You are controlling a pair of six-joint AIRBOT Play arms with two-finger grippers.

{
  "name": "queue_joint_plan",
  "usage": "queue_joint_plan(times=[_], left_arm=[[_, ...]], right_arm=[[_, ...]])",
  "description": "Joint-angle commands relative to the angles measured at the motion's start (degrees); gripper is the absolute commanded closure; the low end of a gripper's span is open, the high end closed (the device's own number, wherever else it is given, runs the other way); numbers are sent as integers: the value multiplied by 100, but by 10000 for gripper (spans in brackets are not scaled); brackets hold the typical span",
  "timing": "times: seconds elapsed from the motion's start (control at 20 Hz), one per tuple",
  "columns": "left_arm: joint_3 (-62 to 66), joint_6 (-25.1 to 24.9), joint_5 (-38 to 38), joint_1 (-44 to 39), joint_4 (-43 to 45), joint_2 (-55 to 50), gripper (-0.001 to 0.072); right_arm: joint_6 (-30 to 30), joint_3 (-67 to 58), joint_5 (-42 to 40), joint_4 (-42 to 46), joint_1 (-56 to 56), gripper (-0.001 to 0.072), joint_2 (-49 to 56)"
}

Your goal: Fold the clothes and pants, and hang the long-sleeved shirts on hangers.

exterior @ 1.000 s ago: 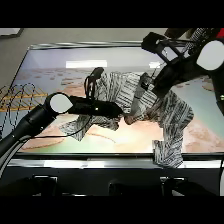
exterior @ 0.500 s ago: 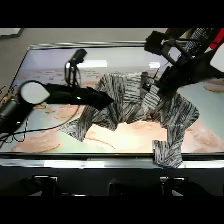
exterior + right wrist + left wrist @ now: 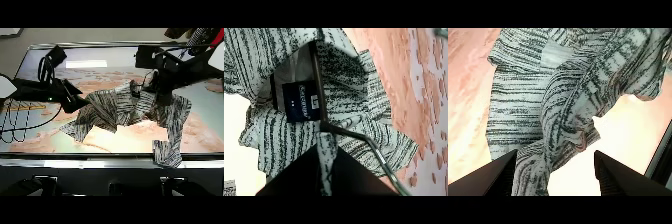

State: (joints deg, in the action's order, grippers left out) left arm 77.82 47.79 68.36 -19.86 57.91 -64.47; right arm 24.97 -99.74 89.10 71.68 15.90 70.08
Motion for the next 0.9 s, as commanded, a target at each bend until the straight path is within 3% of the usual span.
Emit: queue_joint_plan(times=[0.0, 0.3, 0.7, 0.8, 0.85], left_arm=[[-393, -1263, 127, 94, -92, 4, 160], [-568, -1805, 107, 155, -612, -122, 160], [-566, -1954, 66, 155, -761, -376, 167], [-566, -1954, 15, 155, -800, -380, 246], [-566, -1954, 13, 155, -804, -380, 367]], right_arm=[[-319, 4, 81, -372, -4, 685, 83], [-341, 11, 114, -555, -4, 685, 249], [-490, 11, 94, -780, -4, 685, 319], [-487, 11, 96, -782, -4, 685, 319], [-487, 11, 96, -780, -4, 685, 319]])
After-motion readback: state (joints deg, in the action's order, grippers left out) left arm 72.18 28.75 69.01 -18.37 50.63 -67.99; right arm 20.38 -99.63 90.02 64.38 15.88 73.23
